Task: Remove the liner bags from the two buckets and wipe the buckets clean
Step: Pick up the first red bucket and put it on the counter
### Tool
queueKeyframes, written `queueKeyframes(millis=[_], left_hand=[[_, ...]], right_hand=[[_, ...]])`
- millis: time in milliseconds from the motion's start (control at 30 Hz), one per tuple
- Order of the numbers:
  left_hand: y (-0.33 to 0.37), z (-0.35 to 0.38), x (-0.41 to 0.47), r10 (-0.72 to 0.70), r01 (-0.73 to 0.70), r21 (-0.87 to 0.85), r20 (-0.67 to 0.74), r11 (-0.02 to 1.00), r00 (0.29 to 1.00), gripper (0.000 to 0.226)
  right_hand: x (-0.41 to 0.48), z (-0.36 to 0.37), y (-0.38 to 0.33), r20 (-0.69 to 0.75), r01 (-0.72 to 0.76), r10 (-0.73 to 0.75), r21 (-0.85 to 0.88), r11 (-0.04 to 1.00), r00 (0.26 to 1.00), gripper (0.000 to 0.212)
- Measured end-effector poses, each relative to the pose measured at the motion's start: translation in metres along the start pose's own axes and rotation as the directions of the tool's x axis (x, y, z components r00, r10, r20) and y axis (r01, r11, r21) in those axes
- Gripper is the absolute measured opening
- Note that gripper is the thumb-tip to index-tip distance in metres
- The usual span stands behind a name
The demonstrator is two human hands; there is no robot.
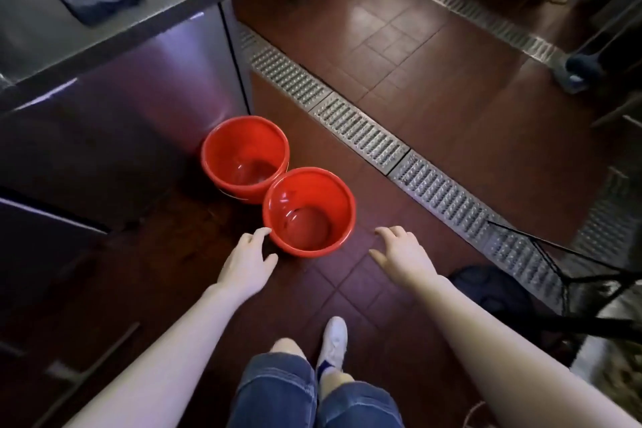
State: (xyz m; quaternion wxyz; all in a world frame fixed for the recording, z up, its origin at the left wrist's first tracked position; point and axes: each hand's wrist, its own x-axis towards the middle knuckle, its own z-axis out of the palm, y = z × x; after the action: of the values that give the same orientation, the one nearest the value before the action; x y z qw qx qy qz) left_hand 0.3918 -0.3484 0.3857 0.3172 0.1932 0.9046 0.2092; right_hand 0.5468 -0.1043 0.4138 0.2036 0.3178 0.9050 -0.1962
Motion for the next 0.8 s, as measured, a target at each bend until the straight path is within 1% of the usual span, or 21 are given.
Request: queueKeyframes(millis=[100,233,400,500,600,700,800], left_hand=[[-0.005,0.029,0.042,-0.072,0.073,-0.035,0.036,0.997,0.997,0.056],[-0.031,0.074,0.11,-0.184,0.188,-0.072,0.062,0.979,0.981,0.054],[-0.076,0.129,0.199,-0.265,0.266,0.002,0.099,0.964,0.959,0.055],[-0.101,0.158,0.251,-0.318,0.316,0.028,0.106,0.948,0.942,0.059],[-0.121,0.183,0.295,-0.355,0.355,0.02,0.1,0.935,0.93,0.066],[-0.138,0.199,0.333,-0.399,0.401,-0.019,0.071,0.916,0.914,0.071],[-0.145,0.205,0.358,-0.473,0.474,-0.045,0.04,0.879,0.88,0.069]], right_hand=[[0.053,0.014,0.016,0.075,-0.035,0.032,0.034,0.999,0.997,0.052],[0.134,0.053,0.035,0.158,-0.083,0.073,0.057,0.995,0.985,0.052],[0.228,0.121,0.048,0.244,-0.145,0.117,0.098,0.985,0.963,0.052],[0.278,0.162,0.056,0.297,-0.167,0.129,0.105,0.98,0.946,0.055],[0.322,0.194,0.064,0.327,-0.197,0.147,0.126,0.972,0.933,0.058],[0.362,0.215,0.07,0.334,-0.263,0.195,0.174,0.949,0.922,0.059],[0.39,0.228,0.074,0.345,-0.313,0.23,0.208,0.927,0.91,0.053]])
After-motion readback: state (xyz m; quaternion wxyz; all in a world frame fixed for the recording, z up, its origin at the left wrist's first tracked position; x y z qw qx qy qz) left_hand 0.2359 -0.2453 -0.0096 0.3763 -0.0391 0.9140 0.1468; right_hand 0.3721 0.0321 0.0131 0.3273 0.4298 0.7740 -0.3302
